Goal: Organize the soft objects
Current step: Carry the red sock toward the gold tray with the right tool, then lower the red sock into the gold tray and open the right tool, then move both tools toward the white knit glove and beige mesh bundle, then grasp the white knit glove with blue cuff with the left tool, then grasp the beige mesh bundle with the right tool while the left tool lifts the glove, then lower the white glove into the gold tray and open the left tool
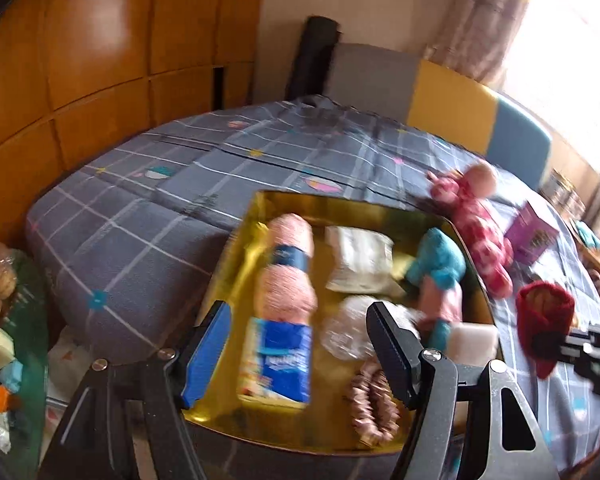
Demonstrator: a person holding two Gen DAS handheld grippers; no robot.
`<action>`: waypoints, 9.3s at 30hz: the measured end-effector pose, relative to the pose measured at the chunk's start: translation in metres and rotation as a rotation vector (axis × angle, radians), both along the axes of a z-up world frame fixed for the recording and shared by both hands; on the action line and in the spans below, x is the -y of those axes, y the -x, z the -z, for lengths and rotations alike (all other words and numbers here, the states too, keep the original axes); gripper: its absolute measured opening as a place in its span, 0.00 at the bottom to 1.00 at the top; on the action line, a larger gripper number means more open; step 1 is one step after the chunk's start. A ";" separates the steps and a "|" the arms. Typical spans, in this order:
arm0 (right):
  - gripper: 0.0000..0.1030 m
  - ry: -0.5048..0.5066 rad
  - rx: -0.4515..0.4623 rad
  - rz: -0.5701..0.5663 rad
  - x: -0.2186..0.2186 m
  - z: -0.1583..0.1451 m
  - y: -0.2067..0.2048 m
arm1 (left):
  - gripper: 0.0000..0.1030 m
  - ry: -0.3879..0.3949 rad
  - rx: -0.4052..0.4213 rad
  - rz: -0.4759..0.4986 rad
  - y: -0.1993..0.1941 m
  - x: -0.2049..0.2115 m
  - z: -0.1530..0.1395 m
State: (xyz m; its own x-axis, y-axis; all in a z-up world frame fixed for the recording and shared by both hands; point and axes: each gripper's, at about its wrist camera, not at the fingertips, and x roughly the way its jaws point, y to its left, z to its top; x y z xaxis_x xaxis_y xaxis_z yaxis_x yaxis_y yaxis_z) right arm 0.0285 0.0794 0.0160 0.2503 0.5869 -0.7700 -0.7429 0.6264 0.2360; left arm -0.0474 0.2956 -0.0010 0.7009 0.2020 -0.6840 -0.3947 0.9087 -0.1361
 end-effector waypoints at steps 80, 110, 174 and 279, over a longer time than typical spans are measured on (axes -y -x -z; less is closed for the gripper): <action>0.32 0.060 0.083 0.599 0.204 0.017 -0.053 | 0.69 -0.138 -0.003 0.246 -0.040 0.098 -0.025; 0.33 -0.111 0.093 1.327 0.420 0.028 -0.059 | 0.69 -0.062 -0.103 0.685 -0.160 0.288 -0.015; 0.33 -0.036 -0.094 1.125 0.382 0.062 -0.089 | 0.40 -0.162 -0.054 0.733 -0.176 0.353 0.003; 0.26 0.623 0.055 0.862 0.319 0.124 -0.156 | 0.40 -0.110 -0.040 0.145 -0.049 0.067 -0.011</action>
State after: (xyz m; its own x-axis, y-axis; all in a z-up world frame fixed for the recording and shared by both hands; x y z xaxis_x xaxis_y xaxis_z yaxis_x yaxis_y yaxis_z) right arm 0.1845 -0.2396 -0.1077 0.4370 -0.2991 -0.8483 0.0095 0.9446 -0.3281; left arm 0.0016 0.2290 0.0102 0.7007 0.1756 -0.6915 -0.2615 0.9650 -0.0200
